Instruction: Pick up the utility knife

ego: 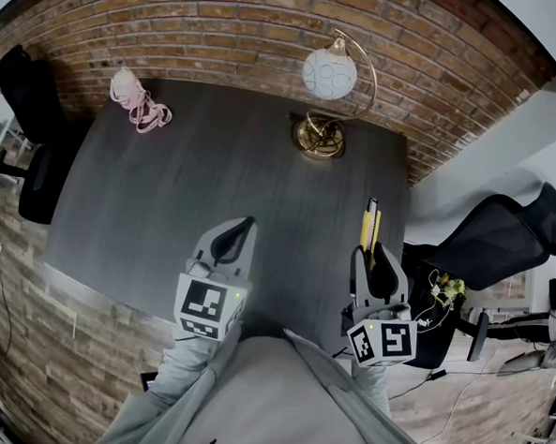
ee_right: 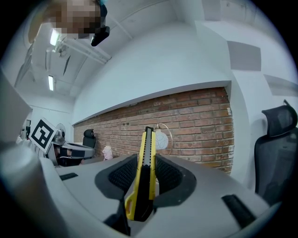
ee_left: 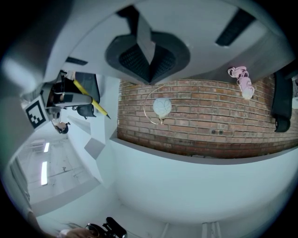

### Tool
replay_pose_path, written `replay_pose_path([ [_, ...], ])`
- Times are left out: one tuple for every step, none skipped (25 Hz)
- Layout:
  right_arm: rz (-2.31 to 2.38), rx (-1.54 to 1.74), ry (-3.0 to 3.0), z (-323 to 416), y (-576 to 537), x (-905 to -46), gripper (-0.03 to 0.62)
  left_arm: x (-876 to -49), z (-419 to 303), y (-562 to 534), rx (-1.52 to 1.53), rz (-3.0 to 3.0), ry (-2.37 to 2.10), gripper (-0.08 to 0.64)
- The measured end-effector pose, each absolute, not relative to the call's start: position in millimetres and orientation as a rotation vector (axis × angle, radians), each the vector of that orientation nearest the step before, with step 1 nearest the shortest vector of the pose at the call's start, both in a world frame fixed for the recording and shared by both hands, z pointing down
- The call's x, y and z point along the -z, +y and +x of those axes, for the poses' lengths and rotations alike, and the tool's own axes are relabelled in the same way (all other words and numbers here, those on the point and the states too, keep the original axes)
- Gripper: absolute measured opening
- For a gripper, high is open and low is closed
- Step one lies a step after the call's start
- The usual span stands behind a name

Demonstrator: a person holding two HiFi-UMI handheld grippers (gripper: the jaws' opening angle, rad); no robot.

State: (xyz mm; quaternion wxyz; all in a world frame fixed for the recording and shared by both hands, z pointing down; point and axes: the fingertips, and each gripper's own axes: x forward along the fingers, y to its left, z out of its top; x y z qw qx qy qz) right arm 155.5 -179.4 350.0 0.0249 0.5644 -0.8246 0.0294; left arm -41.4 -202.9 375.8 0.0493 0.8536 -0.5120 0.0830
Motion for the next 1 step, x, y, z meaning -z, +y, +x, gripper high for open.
replay_pose_path([
  [1.742, -0.091, -2.551, 154.8, -179.8, -350.3, 0.133, -376.3, -41.2, -203.2, -0.253, 2.599, -1.558, 0.018],
])
